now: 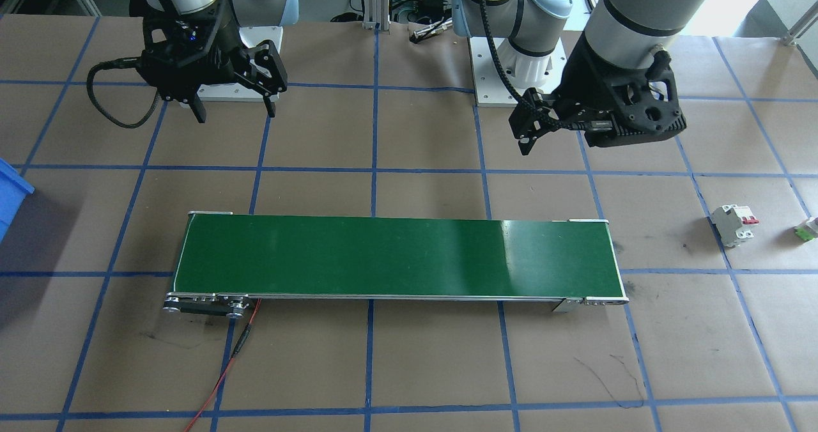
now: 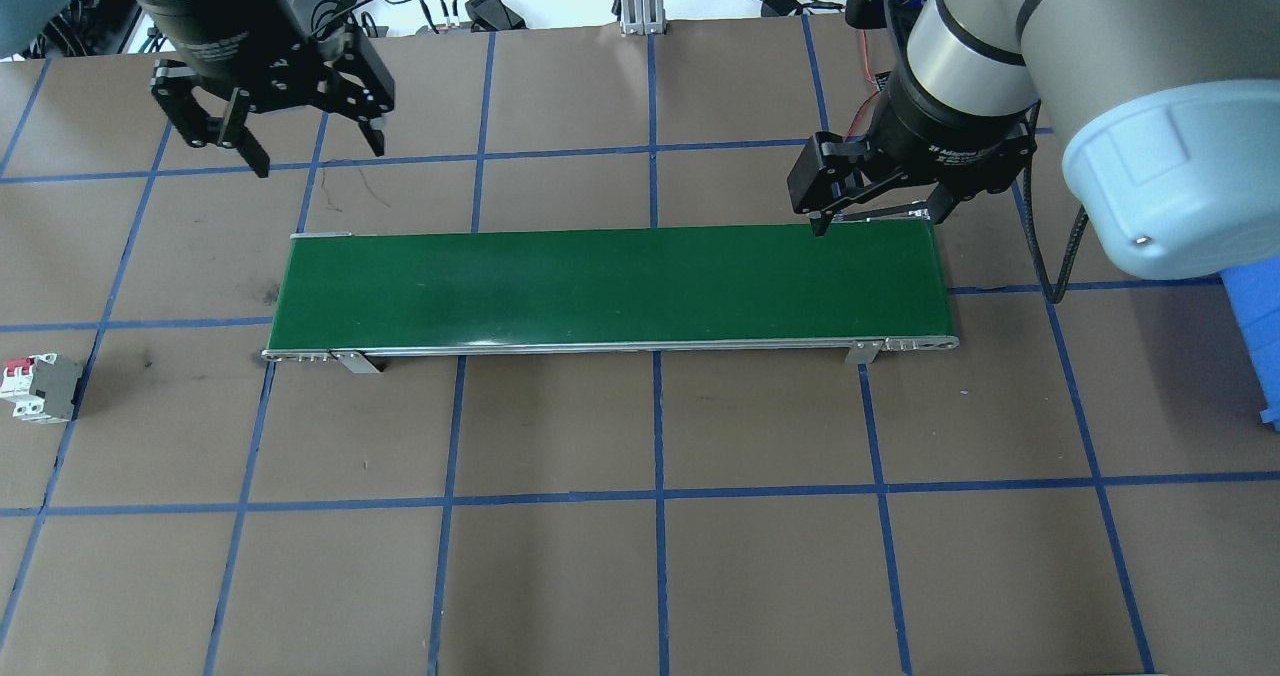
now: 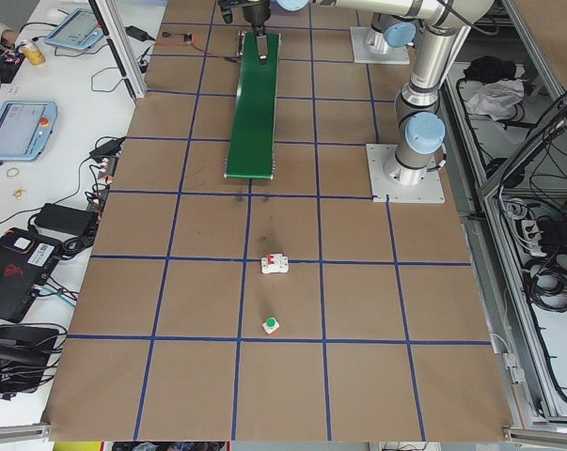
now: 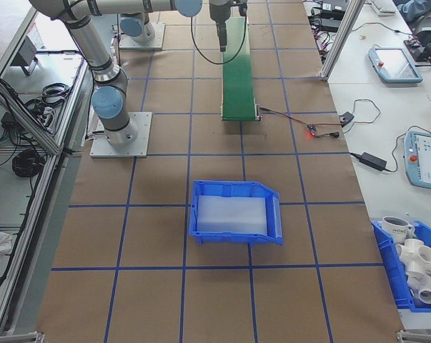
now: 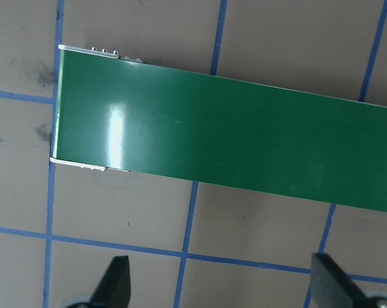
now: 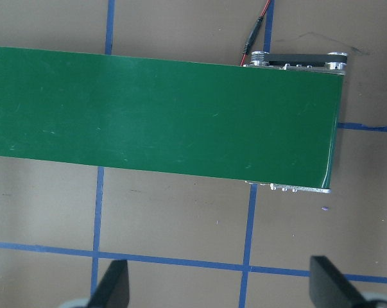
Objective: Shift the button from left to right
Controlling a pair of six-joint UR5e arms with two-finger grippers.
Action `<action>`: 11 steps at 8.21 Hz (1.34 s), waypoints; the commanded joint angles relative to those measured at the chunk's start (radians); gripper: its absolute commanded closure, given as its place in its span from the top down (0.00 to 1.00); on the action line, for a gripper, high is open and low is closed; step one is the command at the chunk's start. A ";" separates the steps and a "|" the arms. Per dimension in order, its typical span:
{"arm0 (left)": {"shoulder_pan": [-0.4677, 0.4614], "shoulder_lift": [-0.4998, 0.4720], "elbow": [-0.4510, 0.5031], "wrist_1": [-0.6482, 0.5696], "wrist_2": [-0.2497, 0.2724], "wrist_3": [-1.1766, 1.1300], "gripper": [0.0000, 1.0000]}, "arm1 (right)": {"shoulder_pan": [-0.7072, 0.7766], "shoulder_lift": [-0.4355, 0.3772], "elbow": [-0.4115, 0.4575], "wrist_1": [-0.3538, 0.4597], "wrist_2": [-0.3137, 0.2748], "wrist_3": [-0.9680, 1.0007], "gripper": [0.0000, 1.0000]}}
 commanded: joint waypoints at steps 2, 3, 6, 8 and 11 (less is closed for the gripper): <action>0.399 -0.046 0.009 0.007 0.022 0.153 1.00 | 0.000 0.000 0.000 -0.001 -0.001 -0.010 1.00; 0.499 -0.073 0.011 0.012 0.022 0.185 1.00 | 0.000 -0.002 0.000 -0.001 -0.001 -0.010 1.00; 0.651 -0.165 0.012 0.208 0.068 0.265 1.00 | 0.000 -0.002 0.000 -0.001 -0.019 -0.012 1.00; 0.821 -0.242 0.014 0.245 0.094 0.266 1.00 | 0.000 -0.002 0.000 0.001 -0.019 -0.012 1.00; 0.935 -0.420 0.049 0.447 0.203 0.283 1.00 | 0.002 -0.002 0.000 0.001 -0.019 -0.012 1.00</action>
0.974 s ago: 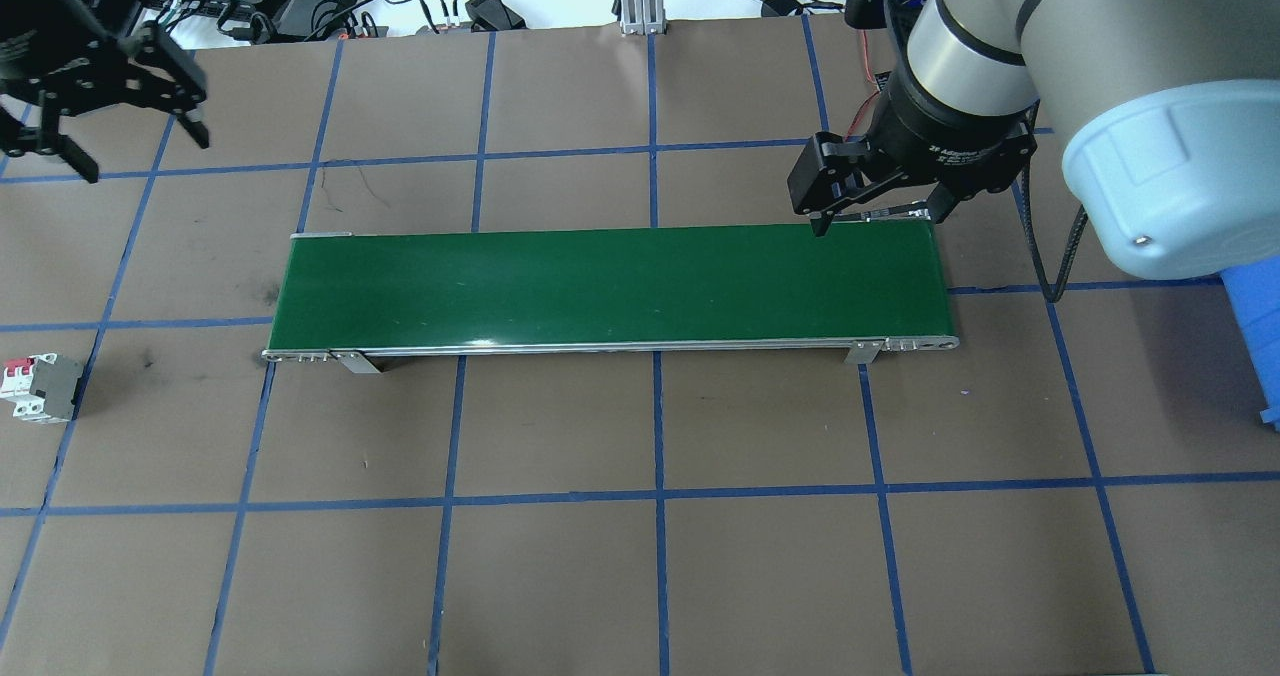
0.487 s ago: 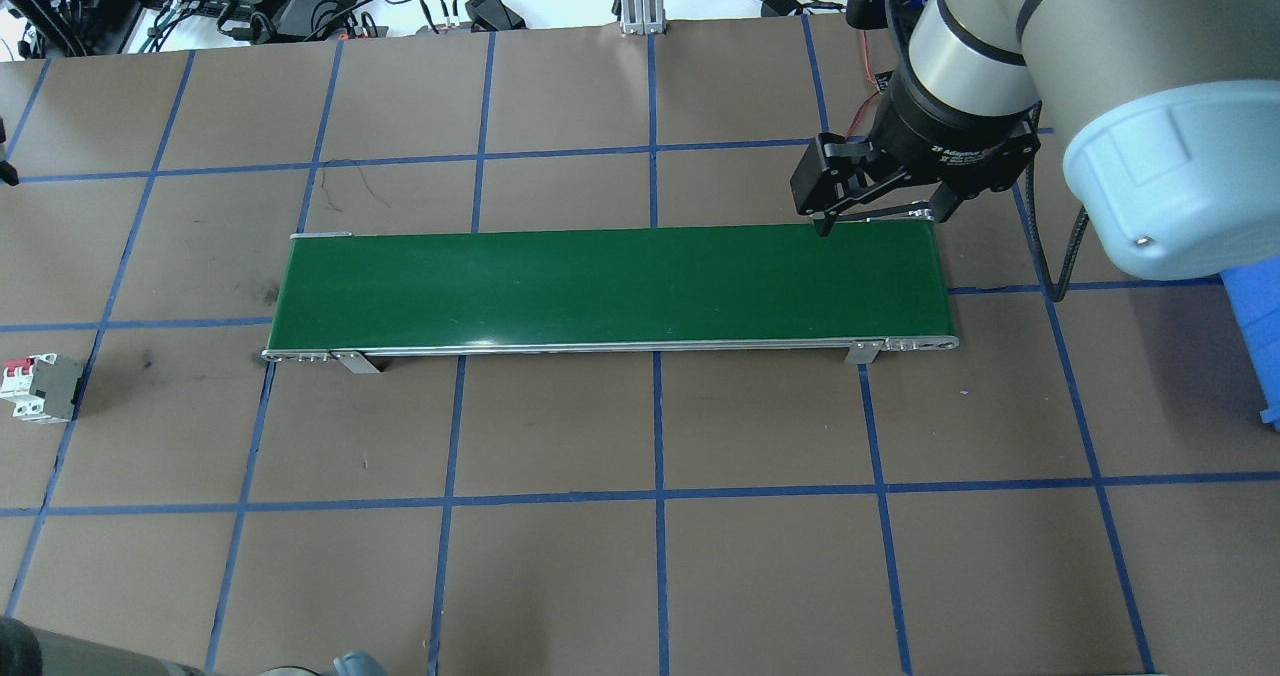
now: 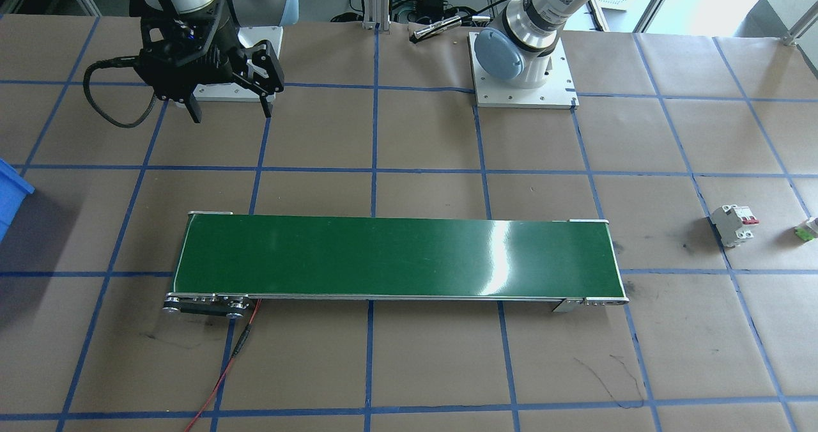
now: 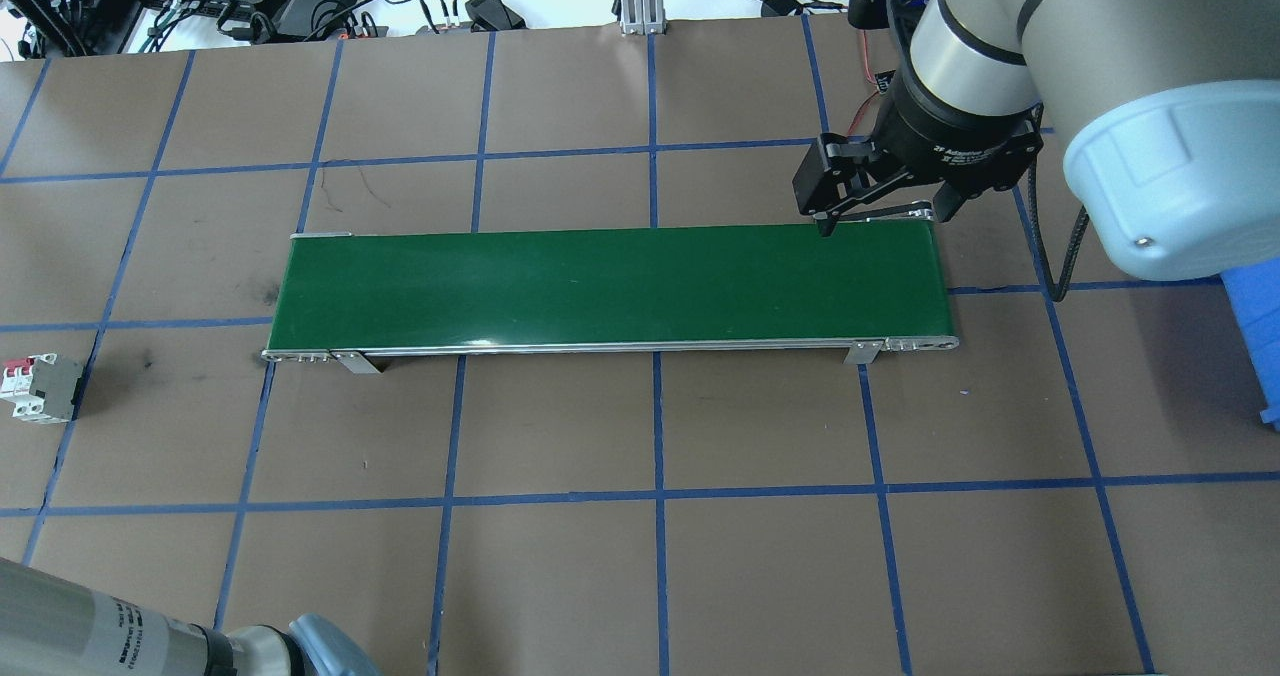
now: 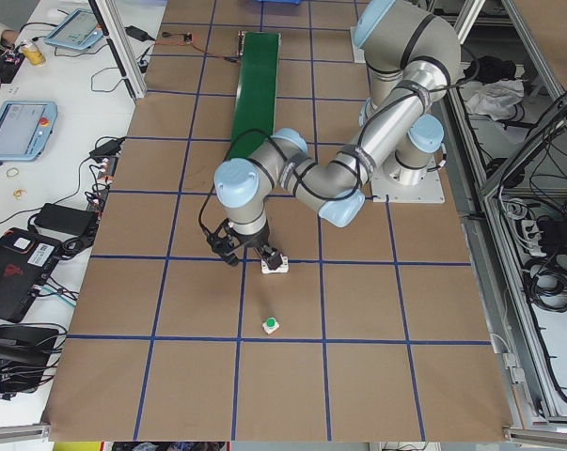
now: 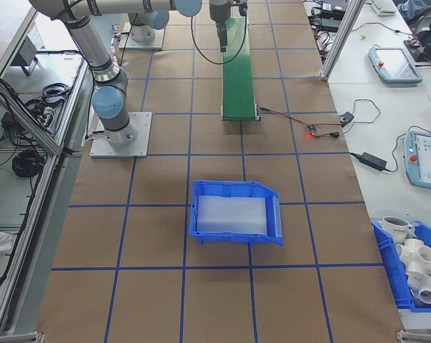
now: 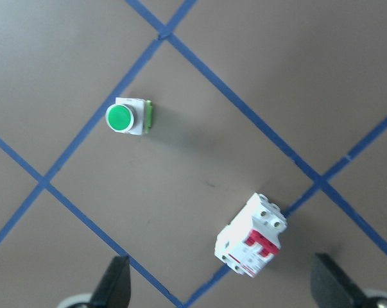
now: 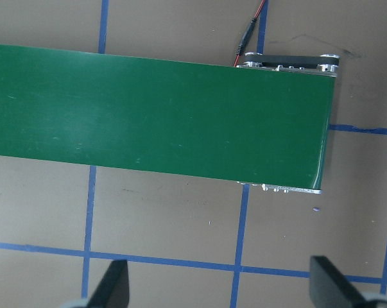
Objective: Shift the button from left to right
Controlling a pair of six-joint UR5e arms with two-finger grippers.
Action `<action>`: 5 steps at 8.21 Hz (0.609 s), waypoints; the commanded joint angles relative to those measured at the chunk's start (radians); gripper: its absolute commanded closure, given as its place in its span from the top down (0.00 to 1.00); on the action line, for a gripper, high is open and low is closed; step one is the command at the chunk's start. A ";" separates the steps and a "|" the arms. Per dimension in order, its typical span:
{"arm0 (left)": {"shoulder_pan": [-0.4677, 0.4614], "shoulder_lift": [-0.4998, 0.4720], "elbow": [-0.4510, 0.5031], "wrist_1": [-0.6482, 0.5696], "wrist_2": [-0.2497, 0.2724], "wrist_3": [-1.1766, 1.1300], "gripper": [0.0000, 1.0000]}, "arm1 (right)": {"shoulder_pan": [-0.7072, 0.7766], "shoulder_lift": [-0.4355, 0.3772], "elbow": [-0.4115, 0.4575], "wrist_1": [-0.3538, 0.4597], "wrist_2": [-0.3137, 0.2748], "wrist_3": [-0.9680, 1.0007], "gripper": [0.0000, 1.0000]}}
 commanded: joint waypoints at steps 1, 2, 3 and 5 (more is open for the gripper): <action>0.068 -0.125 0.022 0.137 0.097 0.019 1.00 | 0.000 0.000 0.000 0.001 0.000 0.000 1.00; 0.070 -0.149 0.020 0.184 0.088 0.019 1.00 | 0.001 0.000 0.002 0.001 0.000 0.000 1.00; 0.075 -0.172 0.011 0.195 0.082 0.017 1.00 | 0.001 0.000 0.002 0.001 0.000 0.000 1.00; 0.079 -0.194 0.009 0.200 0.031 0.066 1.00 | 0.001 0.000 0.002 0.001 0.000 0.000 1.00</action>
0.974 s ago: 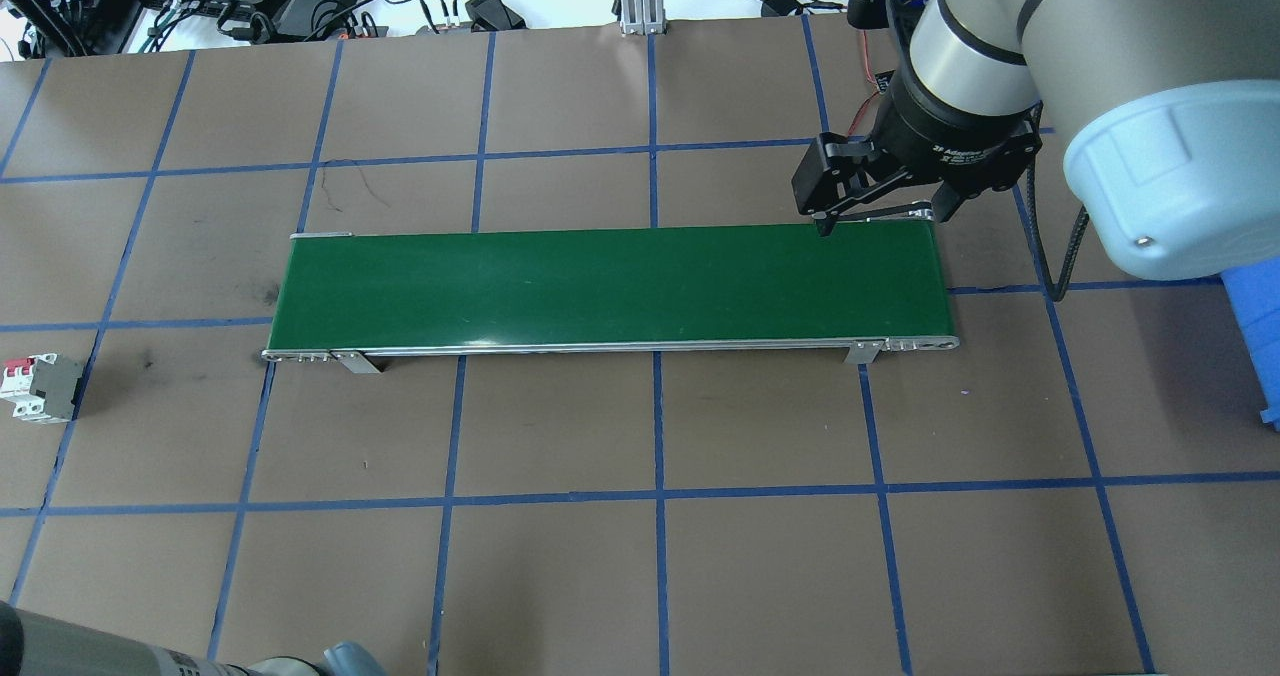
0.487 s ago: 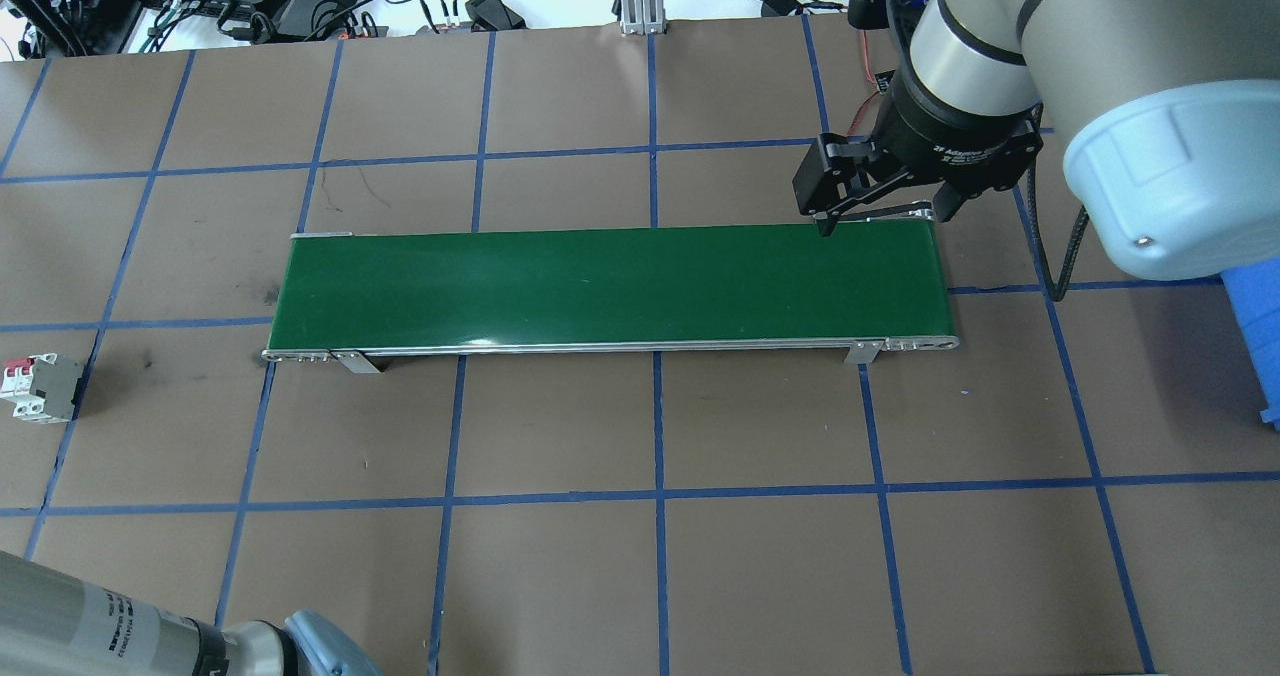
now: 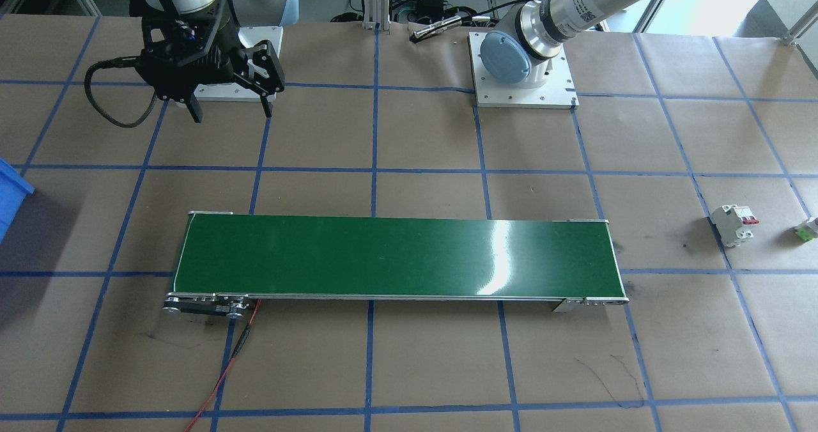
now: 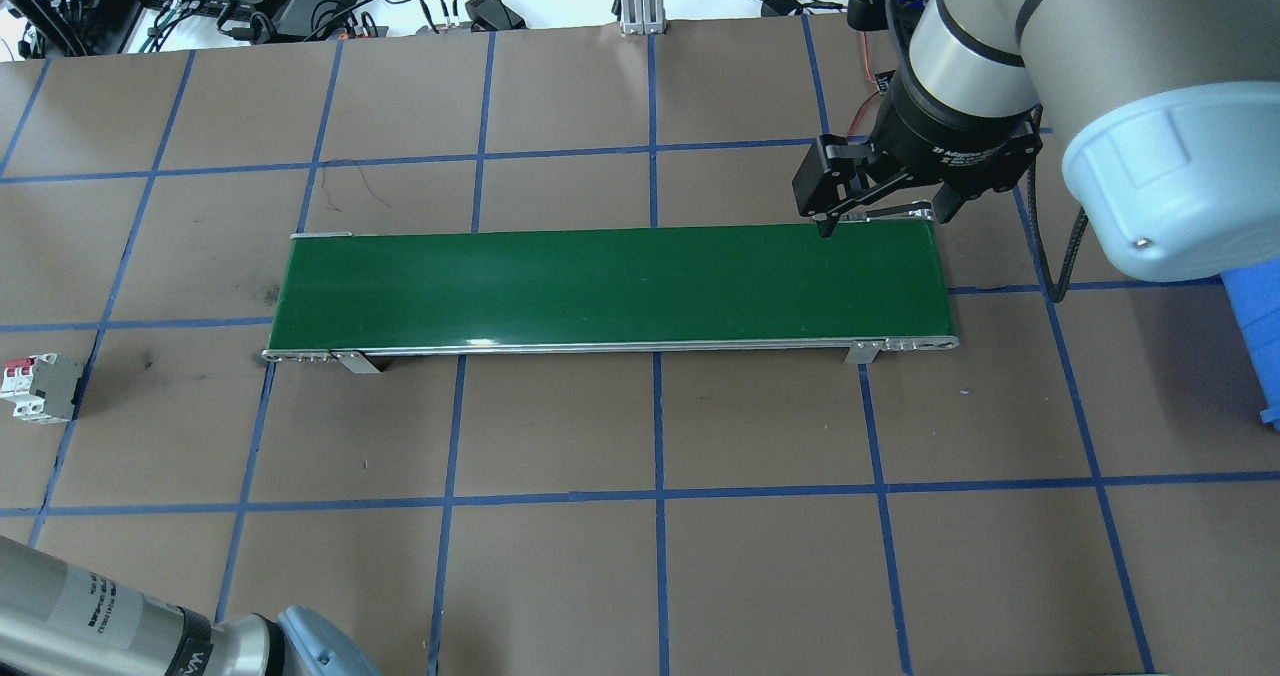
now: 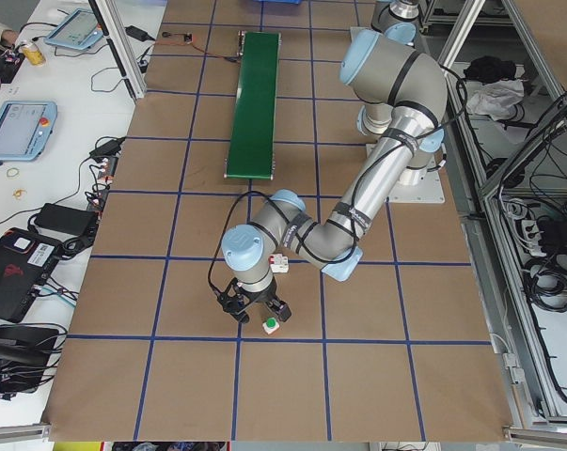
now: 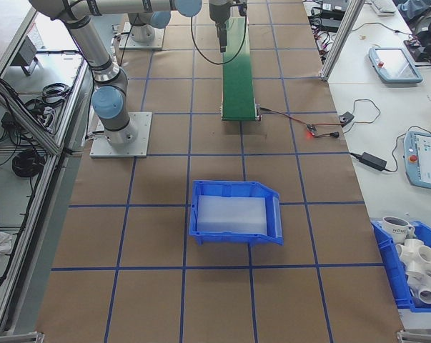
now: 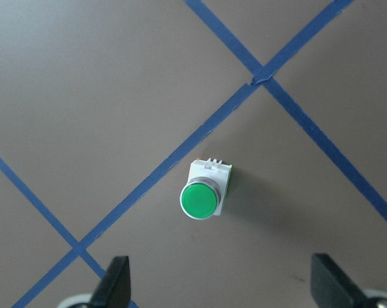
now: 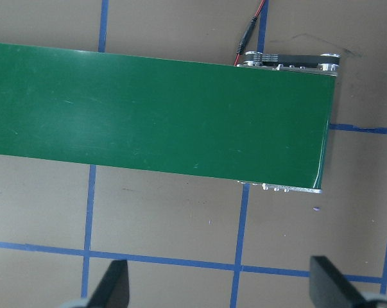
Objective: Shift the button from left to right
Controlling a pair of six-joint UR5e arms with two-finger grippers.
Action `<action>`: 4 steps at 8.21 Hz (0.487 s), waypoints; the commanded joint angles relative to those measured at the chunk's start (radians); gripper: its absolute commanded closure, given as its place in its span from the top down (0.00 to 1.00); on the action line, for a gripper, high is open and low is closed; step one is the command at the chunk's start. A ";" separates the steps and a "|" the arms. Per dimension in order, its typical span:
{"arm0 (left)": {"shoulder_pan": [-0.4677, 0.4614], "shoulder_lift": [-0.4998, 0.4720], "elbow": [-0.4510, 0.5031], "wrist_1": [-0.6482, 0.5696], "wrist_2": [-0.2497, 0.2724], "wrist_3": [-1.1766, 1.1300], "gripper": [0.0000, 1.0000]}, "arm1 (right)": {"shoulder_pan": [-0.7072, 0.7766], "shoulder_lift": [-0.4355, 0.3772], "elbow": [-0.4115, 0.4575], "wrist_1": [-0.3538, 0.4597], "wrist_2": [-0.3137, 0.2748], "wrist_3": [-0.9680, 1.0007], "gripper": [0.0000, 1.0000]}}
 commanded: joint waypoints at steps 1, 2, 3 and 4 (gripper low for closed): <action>0.004 -0.045 -0.003 0.015 -0.033 0.084 1.00 | 0.000 0.000 -0.001 0.000 0.001 0.000 1.00; 0.006 -0.074 0.000 0.033 -0.033 0.090 1.00 | 0.000 0.000 0.000 0.000 0.001 0.000 1.00; 0.007 -0.085 0.002 0.040 -0.030 0.115 1.00 | 0.000 0.000 0.000 0.000 0.001 0.000 1.00; 0.011 -0.086 -0.001 0.040 -0.030 0.122 1.00 | 0.000 0.000 -0.001 0.000 0.001 0.000 1.00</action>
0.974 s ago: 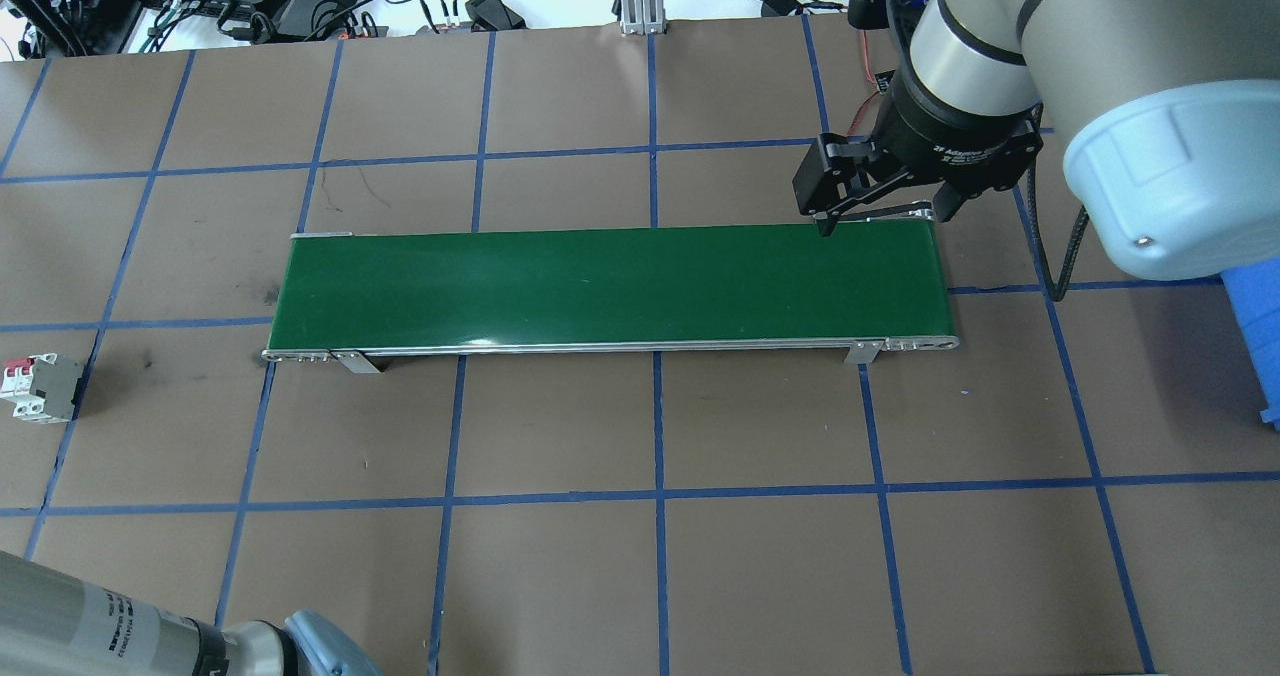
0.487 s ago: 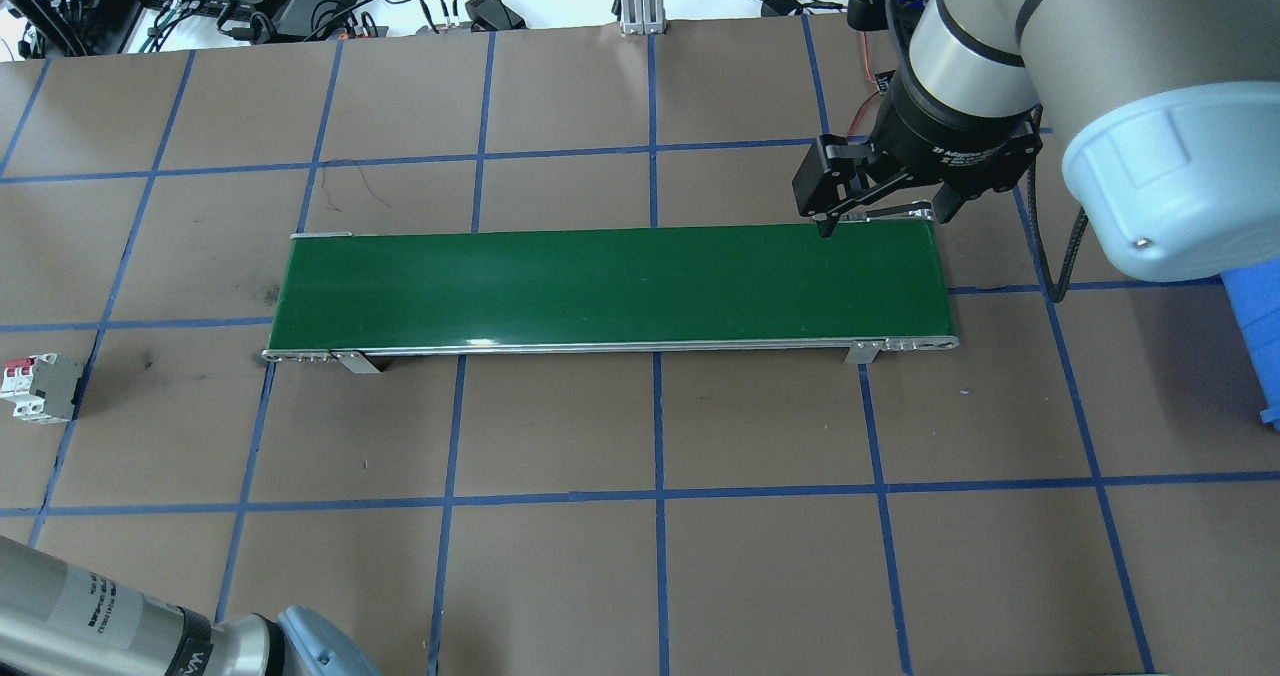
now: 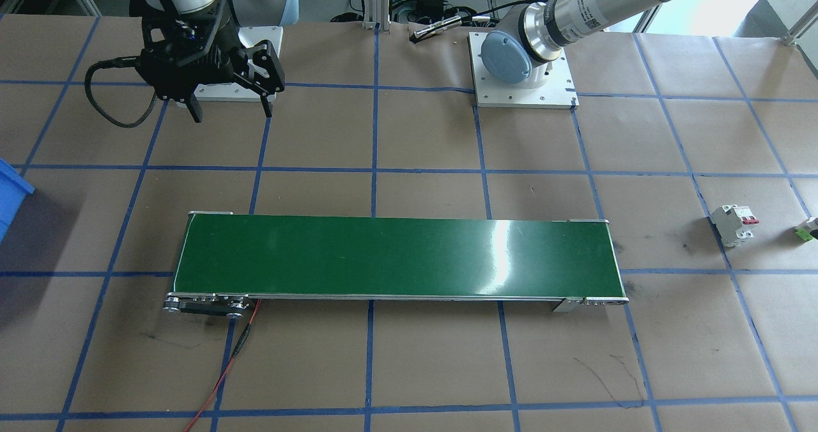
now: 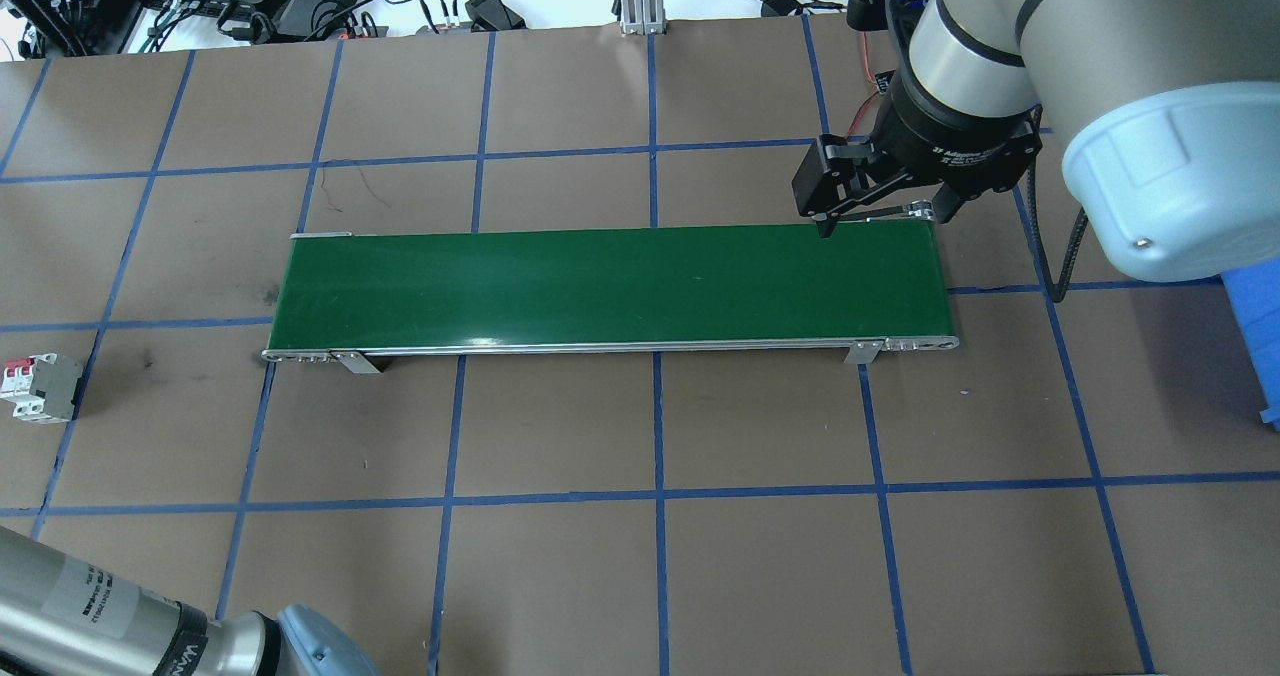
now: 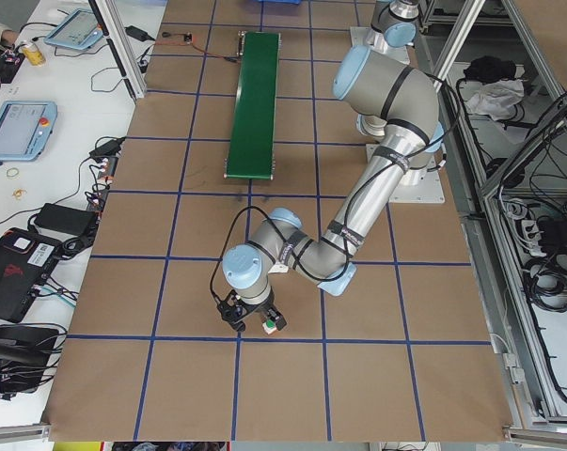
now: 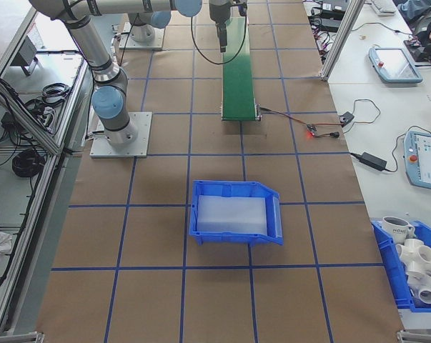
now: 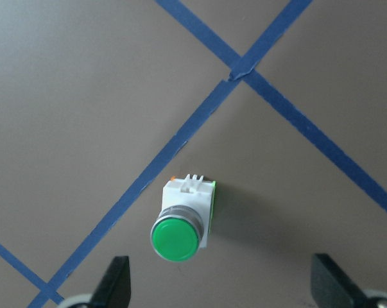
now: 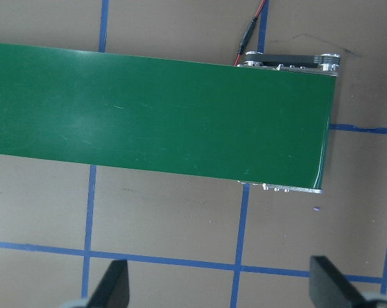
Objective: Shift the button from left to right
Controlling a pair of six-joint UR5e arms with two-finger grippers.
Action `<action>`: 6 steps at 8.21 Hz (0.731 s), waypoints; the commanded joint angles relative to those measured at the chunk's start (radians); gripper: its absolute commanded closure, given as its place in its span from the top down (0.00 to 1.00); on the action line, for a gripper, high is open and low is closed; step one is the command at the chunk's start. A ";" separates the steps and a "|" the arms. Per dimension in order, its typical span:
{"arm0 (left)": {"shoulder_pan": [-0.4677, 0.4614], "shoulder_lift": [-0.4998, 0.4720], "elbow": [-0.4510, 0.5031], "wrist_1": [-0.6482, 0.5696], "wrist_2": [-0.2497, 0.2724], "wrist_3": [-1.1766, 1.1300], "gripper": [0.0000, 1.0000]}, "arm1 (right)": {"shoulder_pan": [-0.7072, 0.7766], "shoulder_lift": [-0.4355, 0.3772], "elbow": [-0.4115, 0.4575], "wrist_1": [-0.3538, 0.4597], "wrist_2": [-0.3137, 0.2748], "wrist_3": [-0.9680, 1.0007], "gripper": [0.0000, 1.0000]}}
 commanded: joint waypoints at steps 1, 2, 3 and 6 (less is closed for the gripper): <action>0.015 -0.024 -0.006 0.020 0.001 0.027 1.00 | 0.000 0.002 -0.001 0.000 0.000 0.000 1.00; 0.023 -0.032 -0.006 0.057 -0.001 0.027 1.00 | 0.000 0.002 -0.001 0.000 0.000 0.000 1.00; 0.024 -0.036 -0.006 0.080 0.001 0.030 1.00 | -0.002 0.000 -0.001 0.000 0.000 0.000 1.00; 0.026 -0.038 -0.012 0.096 0.001 0.027 0.97 | 0.000 0.002 -0.001 -0.002 0.003 0.000 1.00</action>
